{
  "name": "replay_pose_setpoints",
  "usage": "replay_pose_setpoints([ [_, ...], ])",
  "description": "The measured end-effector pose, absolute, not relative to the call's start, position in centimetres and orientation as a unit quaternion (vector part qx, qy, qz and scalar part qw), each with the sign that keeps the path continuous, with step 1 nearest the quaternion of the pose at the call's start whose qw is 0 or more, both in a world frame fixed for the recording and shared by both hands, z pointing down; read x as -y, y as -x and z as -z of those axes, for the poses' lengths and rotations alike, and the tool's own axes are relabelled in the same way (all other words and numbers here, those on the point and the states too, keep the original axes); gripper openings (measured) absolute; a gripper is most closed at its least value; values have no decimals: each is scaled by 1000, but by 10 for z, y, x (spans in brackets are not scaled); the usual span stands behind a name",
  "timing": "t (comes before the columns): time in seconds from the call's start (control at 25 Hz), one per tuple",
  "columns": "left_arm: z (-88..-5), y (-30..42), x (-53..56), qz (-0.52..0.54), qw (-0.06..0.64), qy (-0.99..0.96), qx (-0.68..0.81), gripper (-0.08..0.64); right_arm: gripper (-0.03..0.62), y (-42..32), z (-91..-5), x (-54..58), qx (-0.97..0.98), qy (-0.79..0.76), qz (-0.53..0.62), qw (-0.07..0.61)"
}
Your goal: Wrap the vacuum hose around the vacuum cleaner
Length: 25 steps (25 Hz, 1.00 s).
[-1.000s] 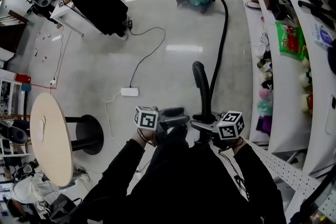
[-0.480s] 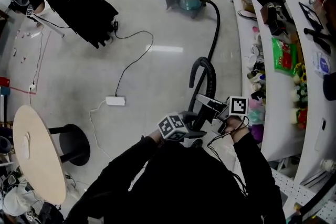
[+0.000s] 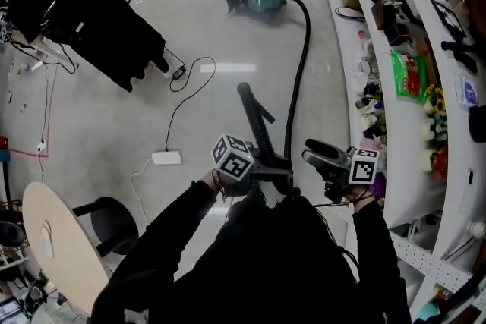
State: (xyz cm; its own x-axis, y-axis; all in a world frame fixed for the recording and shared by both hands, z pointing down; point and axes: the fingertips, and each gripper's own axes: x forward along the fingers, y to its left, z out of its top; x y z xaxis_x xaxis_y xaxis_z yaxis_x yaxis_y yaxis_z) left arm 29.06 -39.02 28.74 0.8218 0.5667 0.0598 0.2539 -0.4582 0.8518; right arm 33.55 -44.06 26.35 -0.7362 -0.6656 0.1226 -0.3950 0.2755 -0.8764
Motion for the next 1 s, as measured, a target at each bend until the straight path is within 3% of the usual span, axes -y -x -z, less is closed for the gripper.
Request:
replay_pose_setpoints([
  [0.28, -260, -308, 466, -112, 578, -763, -265, 164, 314, -284, -323, 381, -889, 230, 351, -182],
  [0.48, -245, -353, 510, -74, 625, -734, -255, 164, 313, -266, -342, 401, -923, 131, 249, -261],
  [0.52, -241, -364, 523, -63, 633, -733, -239, 164, 294, -269, -341, 411, -927, 132, 240, -257],
  [0.56, -239, -376, 536, -52, 641, -734, -216, 166, 207, -275, -338, 423, -929, 137, 243, -244],
  [0.6, -238, -389, 549, -43, 648, -737, -190, 166, 160, -282, -331, 434, -930, 141, 256, -221],
  [0.64, -238, -401, 561, -36, 651, -740, -164, 173, 153, -291, -323, 443, -931, 142, 277, -189],
  [0.72, -242, -424, 580, -30, 656, -745, -122, 299, 149, -314, -305, 462, -928, 141, 324, -116],
  [0.76, -247, -431, 588, -24, 661, -743, -103, 329, 149, -327, -299, 472, -924, 141, 346, -83],
  [0.92, -280, -414, 608, 14, 697, -716, -35, 356, 149, -378, -285, 508, -903, 136, 407, 9],
  [1.0, -302, -395, 593, -30, 669, -742, -9, 356, 149, -397, -279, 528, -891, 137, 430, 44],
])
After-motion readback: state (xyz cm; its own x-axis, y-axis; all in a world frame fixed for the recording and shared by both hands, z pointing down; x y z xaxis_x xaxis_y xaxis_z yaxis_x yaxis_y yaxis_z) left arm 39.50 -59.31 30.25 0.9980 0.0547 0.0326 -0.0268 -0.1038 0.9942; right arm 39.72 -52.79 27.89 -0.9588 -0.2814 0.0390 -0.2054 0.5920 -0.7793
